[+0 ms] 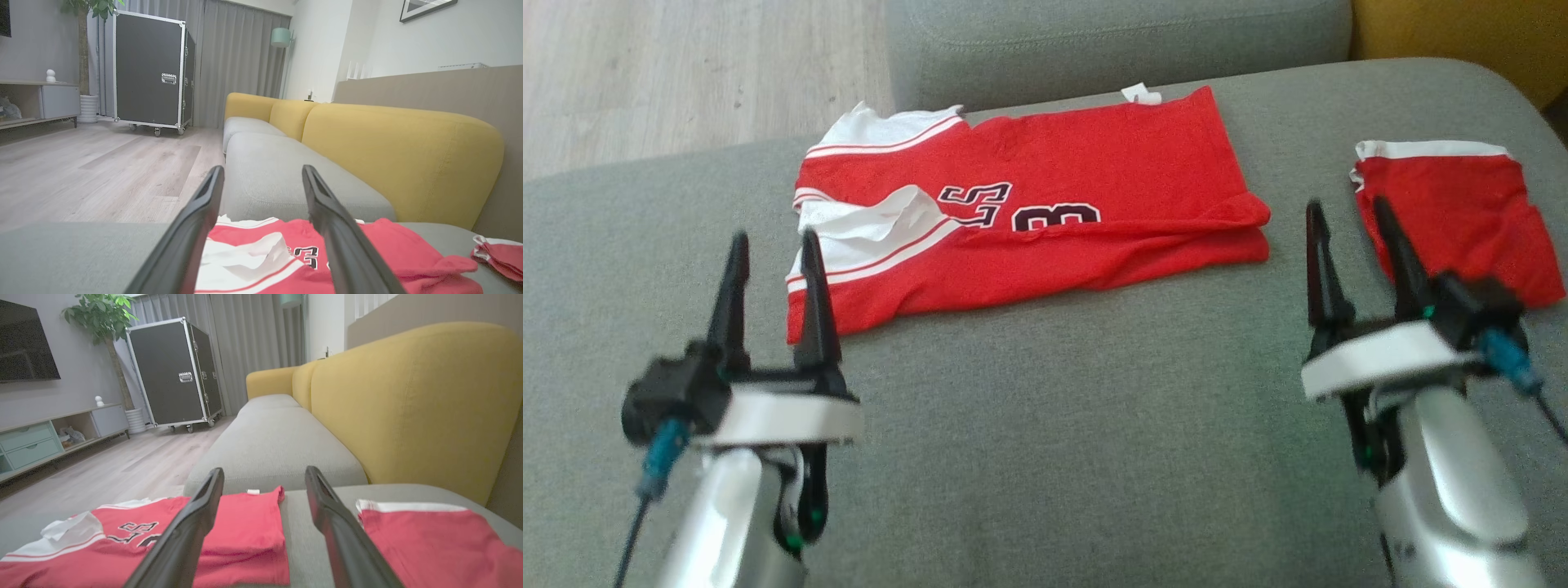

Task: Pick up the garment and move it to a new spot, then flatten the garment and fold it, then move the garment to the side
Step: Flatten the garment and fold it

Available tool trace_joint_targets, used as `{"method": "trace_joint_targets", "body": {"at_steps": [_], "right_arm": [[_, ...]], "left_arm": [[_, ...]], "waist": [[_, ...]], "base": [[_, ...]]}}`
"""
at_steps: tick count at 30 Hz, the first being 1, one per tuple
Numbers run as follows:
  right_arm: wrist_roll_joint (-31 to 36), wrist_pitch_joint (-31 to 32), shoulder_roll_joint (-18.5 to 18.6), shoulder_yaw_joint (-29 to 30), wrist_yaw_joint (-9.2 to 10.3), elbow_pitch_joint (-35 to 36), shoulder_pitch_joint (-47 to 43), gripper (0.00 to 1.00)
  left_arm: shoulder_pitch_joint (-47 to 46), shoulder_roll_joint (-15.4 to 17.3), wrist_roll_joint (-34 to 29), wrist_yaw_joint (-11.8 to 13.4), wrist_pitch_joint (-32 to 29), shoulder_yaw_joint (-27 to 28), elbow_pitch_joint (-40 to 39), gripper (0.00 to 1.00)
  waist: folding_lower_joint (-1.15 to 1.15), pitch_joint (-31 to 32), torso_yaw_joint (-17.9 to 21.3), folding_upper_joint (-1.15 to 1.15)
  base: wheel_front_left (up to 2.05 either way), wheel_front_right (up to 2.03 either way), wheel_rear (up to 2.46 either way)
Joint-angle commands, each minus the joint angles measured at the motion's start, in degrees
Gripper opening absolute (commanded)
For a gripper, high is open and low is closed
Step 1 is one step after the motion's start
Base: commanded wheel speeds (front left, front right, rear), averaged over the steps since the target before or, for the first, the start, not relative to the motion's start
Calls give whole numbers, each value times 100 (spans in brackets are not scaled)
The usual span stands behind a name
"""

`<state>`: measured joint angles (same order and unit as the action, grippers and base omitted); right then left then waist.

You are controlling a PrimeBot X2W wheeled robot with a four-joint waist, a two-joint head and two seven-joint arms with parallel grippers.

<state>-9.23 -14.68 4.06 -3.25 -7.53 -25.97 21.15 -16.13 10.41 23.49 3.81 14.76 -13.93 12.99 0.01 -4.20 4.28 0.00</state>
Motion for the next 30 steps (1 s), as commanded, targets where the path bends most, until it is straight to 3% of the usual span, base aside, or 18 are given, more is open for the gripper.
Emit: {"method": "trace_joint_targets", "body": {"at_steps": [1,11,17,24,30], "right_arm": [[66,-31,-99,-70,4,329,-186,100],[-271,-31,-117,-251,4,626,-381,100],[-288,-31,-117,-271,4,742,-263,100],[-351,-31,-118,-349,4,831,-181,100],[-427,-31,-118,-435,4,863,-122,100]], "left_arm": [[31,-42,-176,-117,23,374,-146,100],[119,-317,-625,-411,23,839,384,100],[-425,-289,-651,-250,-75,955,1486,100],[-1151,-40,-737,-117,-859,889,2790,100],[-1516,109,-761,44,-1175,893,3545,100]], "waist": [[-1,24,20,0],[-1,-191,104,0],[-1,-491,157,0],[-1,-823,272,0],[-1,-951,363,0]], "base": [[0,0,0],[0,0,0],[0,0,0],[0,0,0],[0,0,0]]}}
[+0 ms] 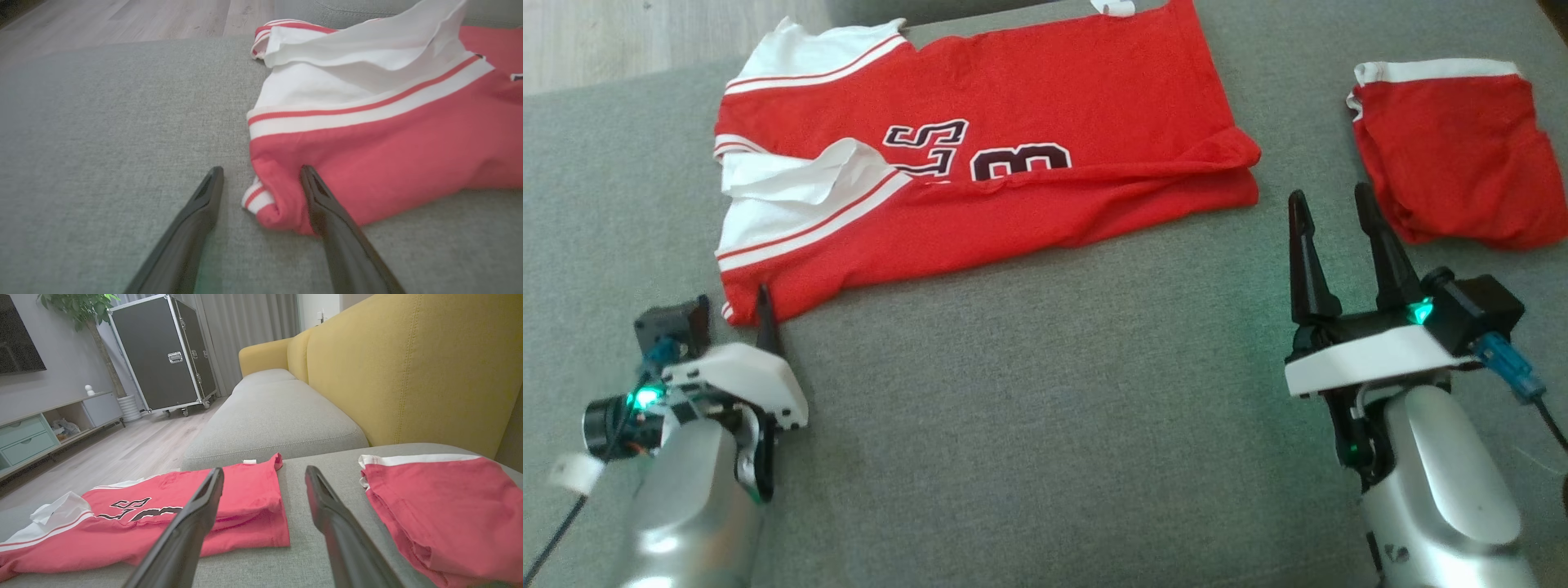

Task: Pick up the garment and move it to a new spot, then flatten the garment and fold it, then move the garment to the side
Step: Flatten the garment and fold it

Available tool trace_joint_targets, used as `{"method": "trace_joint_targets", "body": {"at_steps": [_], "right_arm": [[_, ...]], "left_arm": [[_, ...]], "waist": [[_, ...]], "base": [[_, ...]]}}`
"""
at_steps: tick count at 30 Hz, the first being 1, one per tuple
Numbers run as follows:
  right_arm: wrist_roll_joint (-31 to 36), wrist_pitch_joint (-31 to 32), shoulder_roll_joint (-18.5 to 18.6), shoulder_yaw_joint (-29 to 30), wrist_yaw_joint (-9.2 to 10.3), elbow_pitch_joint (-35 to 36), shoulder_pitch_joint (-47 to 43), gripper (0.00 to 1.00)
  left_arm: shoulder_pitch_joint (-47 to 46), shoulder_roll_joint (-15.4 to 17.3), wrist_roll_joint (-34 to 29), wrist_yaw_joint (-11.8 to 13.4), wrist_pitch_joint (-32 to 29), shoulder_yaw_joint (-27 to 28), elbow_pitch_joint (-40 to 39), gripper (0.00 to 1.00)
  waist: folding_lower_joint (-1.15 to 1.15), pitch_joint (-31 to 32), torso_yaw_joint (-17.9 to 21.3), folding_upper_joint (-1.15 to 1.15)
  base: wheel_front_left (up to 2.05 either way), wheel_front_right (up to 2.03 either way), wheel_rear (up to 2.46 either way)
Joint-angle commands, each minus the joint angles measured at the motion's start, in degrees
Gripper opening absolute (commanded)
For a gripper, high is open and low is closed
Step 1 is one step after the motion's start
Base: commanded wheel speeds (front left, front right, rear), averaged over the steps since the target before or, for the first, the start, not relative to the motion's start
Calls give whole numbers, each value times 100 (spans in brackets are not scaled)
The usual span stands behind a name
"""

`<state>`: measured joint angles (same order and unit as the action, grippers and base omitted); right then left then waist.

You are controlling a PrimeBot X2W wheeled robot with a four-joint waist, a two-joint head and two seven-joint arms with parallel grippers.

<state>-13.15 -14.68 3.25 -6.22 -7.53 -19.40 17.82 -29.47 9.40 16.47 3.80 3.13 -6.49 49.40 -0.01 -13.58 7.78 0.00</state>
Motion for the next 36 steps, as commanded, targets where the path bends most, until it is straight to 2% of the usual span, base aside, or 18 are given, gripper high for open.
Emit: {"method": "trace_joint_targets", "body": {"at_steps": [1,5,7,10,14,18,28,31,32,36], "right_arm": [[-43,-31,-36,-143,4,205,216,100],[-63,-31,-36,-124,4,189,231,100],[-57,-31,-37,-103,4,135,230,100],[61,-31,-37,-107,4,-127,255,100],[265,24,-37,-2,4,-808,475,100],[578,499,-37,304,4,-1638,920,100],[622,1240,-37,814,4,-3184,2048,100],[913,1331,-37,1166,4,-3696,2378,100],[1202,1380,-37,1413,4,-3985,2561,100],[1591,1463,-37,1789,4,-4455,2872,100]], "left_arm": [[-216,212,-61,39,-79,127,19,100],[-326,192,-14,-60,-224,72,338,100],[-357,164,23,-137,-232,52,445,0],[-401,129,65,-216,36,48,450,0],[-453,57,88,-334,730,33,222,0],[-503,-37,18,-514,1094,-81,-230,0],[-393,-212,-303,-680,1184,-405,-1360,0],[-362,-260,-356,-710,1185,-496,-1541,0],[-360,-283,-380,-744,1186,-562,-1611,0],[-400,-318,-405,-776,1186,-645,-1662,0]], "waist": [[1,-21,25,0],[1,-32,46,0],[1,-19,34,0],[1,22,-21,0],[1,92,-152,0],[1,129,-334,0],[1,80,-727,0],[1,31,-826,0],[1,-5,-881,0],[1,-85,-974,0]], "base": [[0,0,0],[0,0,0],[0,0,0],[0,0,0],[0,0,0],[0,0,0],[0,0,0],[0,0,0],[0,0,0],[0,0,0]]}}
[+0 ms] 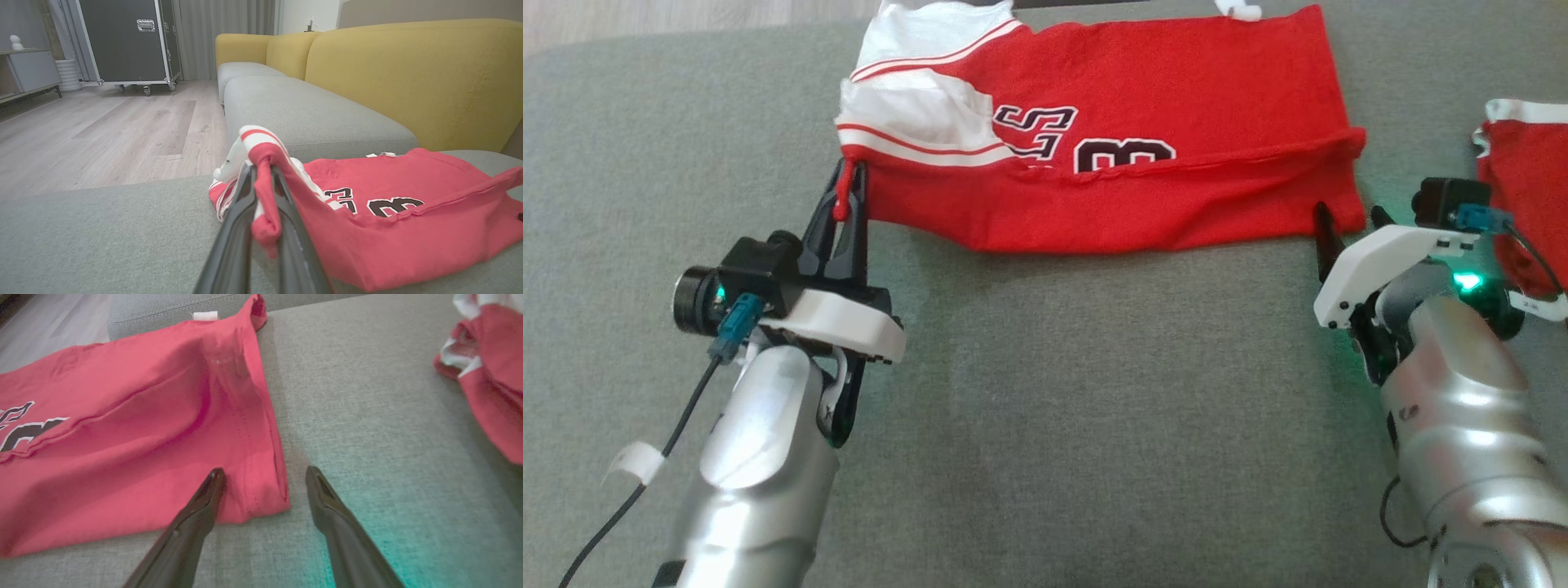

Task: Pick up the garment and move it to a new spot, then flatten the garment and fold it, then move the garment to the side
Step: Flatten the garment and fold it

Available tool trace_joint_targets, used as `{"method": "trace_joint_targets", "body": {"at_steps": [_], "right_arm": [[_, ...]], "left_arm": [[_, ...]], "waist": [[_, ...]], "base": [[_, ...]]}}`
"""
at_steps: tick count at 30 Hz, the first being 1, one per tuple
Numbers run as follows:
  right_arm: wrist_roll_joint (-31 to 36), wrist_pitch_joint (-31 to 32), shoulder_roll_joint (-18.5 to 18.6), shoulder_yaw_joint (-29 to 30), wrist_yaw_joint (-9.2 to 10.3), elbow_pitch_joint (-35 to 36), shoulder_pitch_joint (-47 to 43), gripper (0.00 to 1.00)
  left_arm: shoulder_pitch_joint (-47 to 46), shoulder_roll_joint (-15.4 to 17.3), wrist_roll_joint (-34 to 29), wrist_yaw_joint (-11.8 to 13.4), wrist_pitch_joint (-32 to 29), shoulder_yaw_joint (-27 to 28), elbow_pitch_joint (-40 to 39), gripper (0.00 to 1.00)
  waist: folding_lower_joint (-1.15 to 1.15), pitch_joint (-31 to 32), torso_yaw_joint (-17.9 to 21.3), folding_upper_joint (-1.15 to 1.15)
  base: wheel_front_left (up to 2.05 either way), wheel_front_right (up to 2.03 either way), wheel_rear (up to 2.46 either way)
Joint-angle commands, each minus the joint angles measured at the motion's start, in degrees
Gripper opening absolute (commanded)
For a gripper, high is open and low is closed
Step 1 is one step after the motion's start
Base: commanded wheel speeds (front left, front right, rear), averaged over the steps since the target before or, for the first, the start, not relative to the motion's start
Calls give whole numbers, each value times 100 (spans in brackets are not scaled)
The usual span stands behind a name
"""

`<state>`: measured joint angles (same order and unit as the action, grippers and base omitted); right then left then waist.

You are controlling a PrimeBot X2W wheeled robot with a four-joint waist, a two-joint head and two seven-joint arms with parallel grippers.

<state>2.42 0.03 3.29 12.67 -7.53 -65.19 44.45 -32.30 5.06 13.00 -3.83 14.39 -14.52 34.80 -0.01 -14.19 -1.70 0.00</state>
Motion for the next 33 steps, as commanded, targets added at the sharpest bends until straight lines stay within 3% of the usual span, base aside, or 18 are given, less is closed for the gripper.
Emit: {"method": "trace_joint_targets", "body": {"at_steps": [1,3,4,5,6,20,33], "right_arm": [[104,21,-41,-49,4,12,266,100],[273,65,-41,9,4,-166,348,100],[342,72,-41,22,4,-244,380,80],[390,64,-41,26,4,-316,410,22],[418,31,-41,26,4,-374,437,0],[589,-1096,-41,-421,4,-639,236,0],[-199,-836,-41,-764,4,-809,-279,0]], "left_arm": [[-130,112,-61,-19,60,148,-203,0],[-157,111,-64,-25,60,138,-197,0],[-170,113,-66,-24,60,139,-188,0],[-180,119,-67,-19,60,143,-173,0],[-184,127,-67,-15,60,150,-157,0],[324,379,75,59,61,386,347,0],[1111,380,311,-65,-174,316,632,0]], "waist": [[1,-36,-42,0],[1,-54,-68,0],[1,-59,-78,0],[1,-60,-84,0],[1,-52,-83,0],[1,633,319,0],[1,1459,536,0]], "base": [[0,0,0],[0,0,0],[0,0,0],[0,0,0],[0,0,0],[0,0,0],[0,0,0]]}}
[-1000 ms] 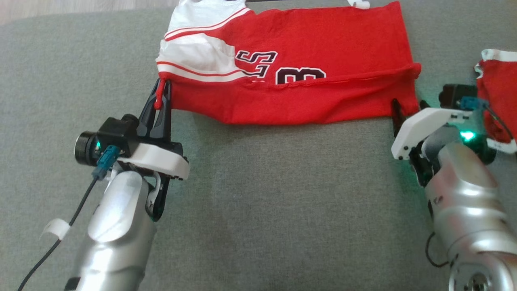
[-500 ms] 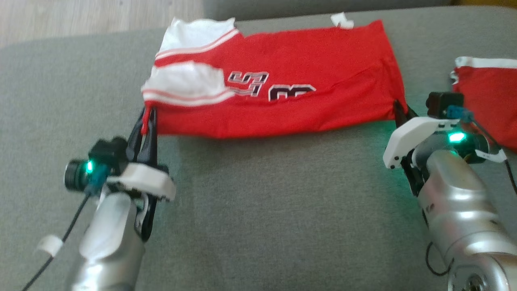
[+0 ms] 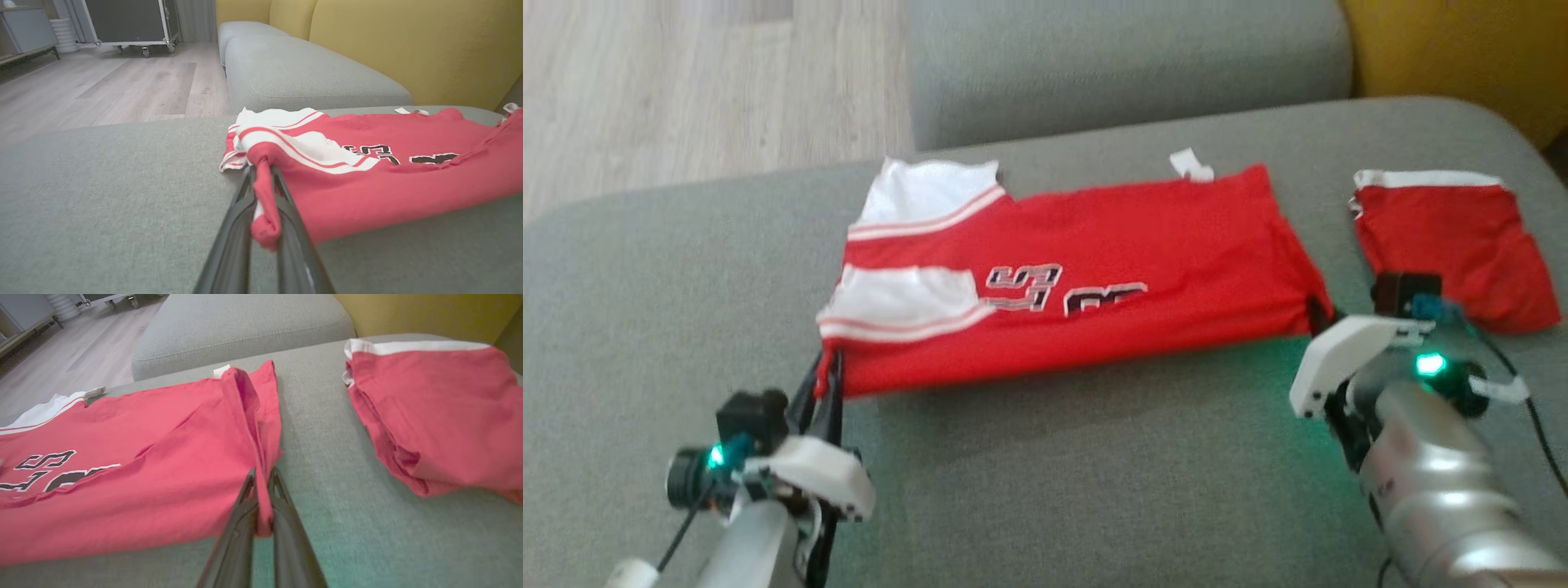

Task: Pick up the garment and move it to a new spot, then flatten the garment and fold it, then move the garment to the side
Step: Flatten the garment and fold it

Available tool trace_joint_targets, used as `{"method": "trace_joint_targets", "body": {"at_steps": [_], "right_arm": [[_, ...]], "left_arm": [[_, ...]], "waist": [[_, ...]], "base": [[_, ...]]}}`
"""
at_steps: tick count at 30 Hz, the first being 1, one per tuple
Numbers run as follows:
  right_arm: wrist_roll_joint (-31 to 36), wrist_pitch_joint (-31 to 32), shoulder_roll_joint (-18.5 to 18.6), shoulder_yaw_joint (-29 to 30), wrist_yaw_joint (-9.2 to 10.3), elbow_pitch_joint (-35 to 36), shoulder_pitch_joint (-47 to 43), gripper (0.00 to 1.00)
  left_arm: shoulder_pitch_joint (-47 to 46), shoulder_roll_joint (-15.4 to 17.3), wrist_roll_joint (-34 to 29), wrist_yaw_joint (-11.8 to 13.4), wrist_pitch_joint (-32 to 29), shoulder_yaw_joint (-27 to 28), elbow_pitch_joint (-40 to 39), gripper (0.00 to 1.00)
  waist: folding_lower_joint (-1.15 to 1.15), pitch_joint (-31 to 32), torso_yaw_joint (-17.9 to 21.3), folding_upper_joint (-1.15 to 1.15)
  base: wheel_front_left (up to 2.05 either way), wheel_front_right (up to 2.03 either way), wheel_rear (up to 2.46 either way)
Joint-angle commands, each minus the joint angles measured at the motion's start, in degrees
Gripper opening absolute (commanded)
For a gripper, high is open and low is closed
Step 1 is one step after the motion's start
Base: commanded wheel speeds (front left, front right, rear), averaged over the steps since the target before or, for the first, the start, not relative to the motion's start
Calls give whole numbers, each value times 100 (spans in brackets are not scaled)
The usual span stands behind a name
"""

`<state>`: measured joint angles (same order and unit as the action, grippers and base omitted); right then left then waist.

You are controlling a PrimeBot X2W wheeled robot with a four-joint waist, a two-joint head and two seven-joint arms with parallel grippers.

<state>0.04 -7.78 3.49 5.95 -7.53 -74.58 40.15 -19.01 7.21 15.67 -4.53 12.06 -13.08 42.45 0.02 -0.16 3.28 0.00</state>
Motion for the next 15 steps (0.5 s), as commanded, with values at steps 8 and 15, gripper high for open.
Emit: {"method": "trace_joint_targets", "body": {"at_steps": [8,15], "right_arm": [[-818,185,-61,-501,4,130,-304,0],[-1375,179,-61,-821,4,460,-724,0]], "left_arm": [[431,219,182,-78,-502,5,-445,0],[871,245,238,52,-853,-58,-1125,0]], "waist": [[-2,315,127,0],[-2,355,195,0]], "base": [[0,0,0],[0,0,0]]}}
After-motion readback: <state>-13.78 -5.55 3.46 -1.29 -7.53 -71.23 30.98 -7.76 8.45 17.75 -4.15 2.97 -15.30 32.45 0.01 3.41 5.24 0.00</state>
